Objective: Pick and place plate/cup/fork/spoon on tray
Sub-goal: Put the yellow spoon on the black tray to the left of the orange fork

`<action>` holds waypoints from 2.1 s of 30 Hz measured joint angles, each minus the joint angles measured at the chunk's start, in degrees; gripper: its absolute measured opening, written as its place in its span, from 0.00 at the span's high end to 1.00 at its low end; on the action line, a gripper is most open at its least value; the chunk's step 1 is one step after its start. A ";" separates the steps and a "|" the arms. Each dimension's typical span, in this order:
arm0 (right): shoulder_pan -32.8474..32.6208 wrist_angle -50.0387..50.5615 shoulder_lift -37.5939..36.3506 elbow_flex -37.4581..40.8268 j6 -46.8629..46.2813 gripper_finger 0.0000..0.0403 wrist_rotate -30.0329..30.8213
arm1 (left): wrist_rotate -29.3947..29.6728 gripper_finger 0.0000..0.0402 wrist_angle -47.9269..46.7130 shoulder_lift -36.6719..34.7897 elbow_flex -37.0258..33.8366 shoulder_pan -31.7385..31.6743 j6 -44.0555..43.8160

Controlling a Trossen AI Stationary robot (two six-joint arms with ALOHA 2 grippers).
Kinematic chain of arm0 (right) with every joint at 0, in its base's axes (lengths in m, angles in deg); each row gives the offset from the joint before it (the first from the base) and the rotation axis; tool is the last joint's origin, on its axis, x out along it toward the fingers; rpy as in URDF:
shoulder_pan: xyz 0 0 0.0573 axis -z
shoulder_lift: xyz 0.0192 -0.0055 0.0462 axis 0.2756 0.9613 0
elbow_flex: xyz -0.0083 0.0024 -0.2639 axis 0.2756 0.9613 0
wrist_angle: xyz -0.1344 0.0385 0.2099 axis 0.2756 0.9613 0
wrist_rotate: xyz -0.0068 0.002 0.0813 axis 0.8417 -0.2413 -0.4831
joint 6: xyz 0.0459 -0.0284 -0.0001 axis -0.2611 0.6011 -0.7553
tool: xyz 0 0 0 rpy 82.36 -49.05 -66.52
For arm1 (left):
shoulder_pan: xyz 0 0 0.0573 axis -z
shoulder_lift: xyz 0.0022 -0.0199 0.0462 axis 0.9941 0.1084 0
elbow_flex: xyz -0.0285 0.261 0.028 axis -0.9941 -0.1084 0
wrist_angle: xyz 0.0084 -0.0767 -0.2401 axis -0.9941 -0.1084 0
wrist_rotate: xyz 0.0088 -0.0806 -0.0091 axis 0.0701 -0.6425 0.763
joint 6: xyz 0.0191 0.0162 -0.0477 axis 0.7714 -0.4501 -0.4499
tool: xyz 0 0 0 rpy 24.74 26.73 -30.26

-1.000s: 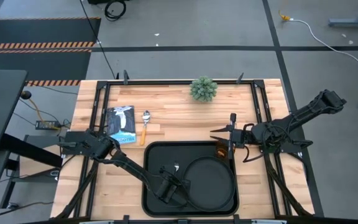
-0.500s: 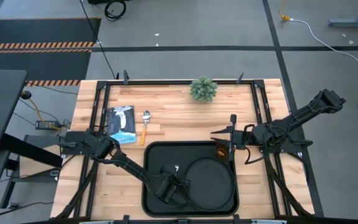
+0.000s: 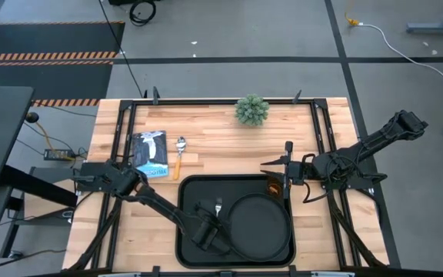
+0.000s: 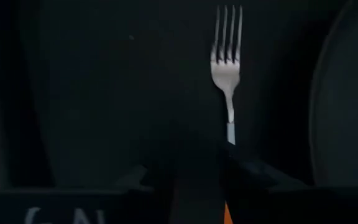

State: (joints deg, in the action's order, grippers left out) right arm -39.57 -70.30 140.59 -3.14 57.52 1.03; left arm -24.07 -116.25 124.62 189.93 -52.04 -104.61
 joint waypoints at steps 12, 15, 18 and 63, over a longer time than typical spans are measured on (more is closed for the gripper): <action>0.02 0.58 0.00 0.00 0.46 0.76 0.08 | 1.04 0.71 -19.42 -0.26 3.79 -5.37 14.11; 0.06 0.60 0.00 0.00 0.94 0.76 0.63 | 1.98 0.74 -19.37 -0.72 3.52 -7.72 22.62; 0.07 0.62 0.01 0.00 1.39 0.76 0.63 | 3.42 0.78 -19.37 -0.87 3.42 -9.76 29.72; 0.13 0.41 0.02 0.00 1.59 0.76 1.96 | 3.28 0.77 10.43 -28.50 -43.14 -36.58 44.61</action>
State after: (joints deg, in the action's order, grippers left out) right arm -39.44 -69.89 140.61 -3.14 59.11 2.99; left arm -20.79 -105.82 96.12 146.79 -88.61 -60.00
